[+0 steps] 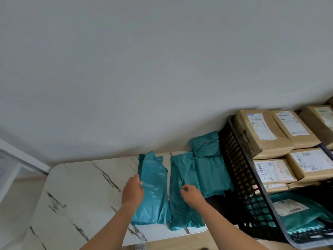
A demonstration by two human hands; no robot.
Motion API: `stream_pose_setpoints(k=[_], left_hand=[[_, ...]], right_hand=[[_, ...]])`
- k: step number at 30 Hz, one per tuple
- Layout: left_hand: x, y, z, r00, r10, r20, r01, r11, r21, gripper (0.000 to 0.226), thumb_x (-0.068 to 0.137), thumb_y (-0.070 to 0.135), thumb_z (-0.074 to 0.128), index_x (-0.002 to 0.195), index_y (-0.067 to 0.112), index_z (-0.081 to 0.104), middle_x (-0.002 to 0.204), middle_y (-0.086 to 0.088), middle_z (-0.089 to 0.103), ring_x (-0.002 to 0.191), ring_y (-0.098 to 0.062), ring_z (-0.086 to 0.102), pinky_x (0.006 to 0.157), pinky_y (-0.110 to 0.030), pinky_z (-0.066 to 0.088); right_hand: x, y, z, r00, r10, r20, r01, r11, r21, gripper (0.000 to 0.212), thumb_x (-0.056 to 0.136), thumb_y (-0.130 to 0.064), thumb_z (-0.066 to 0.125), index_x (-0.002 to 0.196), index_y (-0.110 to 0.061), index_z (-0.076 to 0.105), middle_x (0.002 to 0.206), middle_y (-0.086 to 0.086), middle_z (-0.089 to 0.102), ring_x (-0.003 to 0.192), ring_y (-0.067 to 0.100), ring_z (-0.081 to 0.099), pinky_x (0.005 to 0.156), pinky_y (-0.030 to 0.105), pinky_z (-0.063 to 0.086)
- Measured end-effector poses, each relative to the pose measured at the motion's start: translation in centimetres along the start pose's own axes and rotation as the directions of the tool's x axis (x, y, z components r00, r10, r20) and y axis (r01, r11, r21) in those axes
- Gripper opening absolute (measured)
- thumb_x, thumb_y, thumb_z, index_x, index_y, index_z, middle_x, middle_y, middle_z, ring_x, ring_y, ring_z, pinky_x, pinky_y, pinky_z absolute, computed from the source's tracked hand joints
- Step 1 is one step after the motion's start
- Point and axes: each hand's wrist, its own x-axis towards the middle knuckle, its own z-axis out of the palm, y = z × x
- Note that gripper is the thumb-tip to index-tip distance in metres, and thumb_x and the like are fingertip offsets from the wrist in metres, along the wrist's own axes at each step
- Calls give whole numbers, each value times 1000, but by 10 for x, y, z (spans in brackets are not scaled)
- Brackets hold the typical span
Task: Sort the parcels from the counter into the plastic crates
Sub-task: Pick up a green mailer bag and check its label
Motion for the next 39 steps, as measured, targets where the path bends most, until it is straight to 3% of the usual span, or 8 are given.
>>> stream_pose_setpoints(k=[3, 7, 10, 14, 19, 26, 34, 39], left_hand=[[-2, 24, -12, 998, 67, -15, -68, 983, -168, 35, 106, 7, 51, 76, 15, 34, 67, -2, 42, 59, -14, 33, 53, -30, 25], [-1, 67, -36, 995, 87, -56, -101, 922, -374, 37, 105, 10, 58, 74, 14, 38, 66, -1, 43, 61, -15, 37, 56, -30, 29], [-6, 111, -66, 979, 188, -83, -204, 848, -489, 35, 103, 17, 63, 75, 13, 42, 66, 2, 43, 58, -9, 37, 59, -29, 33], [-26, 177, -124, 938, 308, -157, -331, 672, -663, 25, 101, 33, 66, 89, 16, 53, 71, -5, 60, 64, -14, 54, 66, -37, 46], [-67, 255, -205, 844, 517, -144, -389, 405, -828, 16, 107, 29, 60, 118, 23, 69, 106, -9, 80, 101, -33, 76, 95, -56, 59], [-104, 313, -282, 703, 676, -220, -448, 181, -875, 25, 106, 16, 55, 129, 12, 66, 119, -11, 78, 111, -29, 75, 93, -40, 61], [-120, 343, -303, 686, 651, -325, -571, 203, -796, 18, 107, 21, 57, 120, 16, 69, 107, -9, 81, 101, -29, 78, 95, -53, 60], [-120, 358, -319, 632, 578, -516, -745, 273, -608, 14, 107, 33, 60, 100, 25, 69, 76, -20, 69, 65, -35, 61, 61, -43, 49]], right_hand=[[-3, -3, -10, 1000, -2, -10, 3, 993, 118, 39, 106, -43, 52, 125, -11, 62, 115, 7, 68, 99, 23, 62, 86, 32, 49], [-18, -18, -41, 999, -39, -18, 43, 858, 512, 55, 96, -60, 64, 123, -12, 69, 114, 2, 75, 103, 21, 73, 96, 40, 59], [-61, -47, -91, 976, -174, -134, 217, 679, 702, 30, 103, -34, 65, 118, -10, 74, 111, 9, 80, 102, 28, 77, 98, 49, 60], [-126, -93, -166, 863, -318, -392, 503, 609, 613, 18, 107, -22, 60, 114, -14, 74, 103, 6, 81, 96, 26, 79, 92, 52, 62], [-201, -136, -238, 696, -389, -604, 711, 494, 500, 23, 106, -31, 60, 121, -19, 72, 102, 5, 81, 95, 26, 79, 90, 50, 62], [-277, -167, -288, 502, -443, -743, 865, 246, 438, 28, 109, -22, 51, 111, -24, 79, 109, 8, 80, 103, 32, 76, 91, 46, 59], [-302, -180, -313, 439, -375, -816, 882, 351, 314, 18, 105, -29, 61, 106, -29, 79, 98, -2, 82, 95, 22, 77, 97, 58, 57], [-328, -195, -324, 42, -354, -934, 813, 555, -174, 25, 94, -38, 71, 116, -32, 64, 117, -18, 66, 102, 0, 65, 90, 29, 57]])
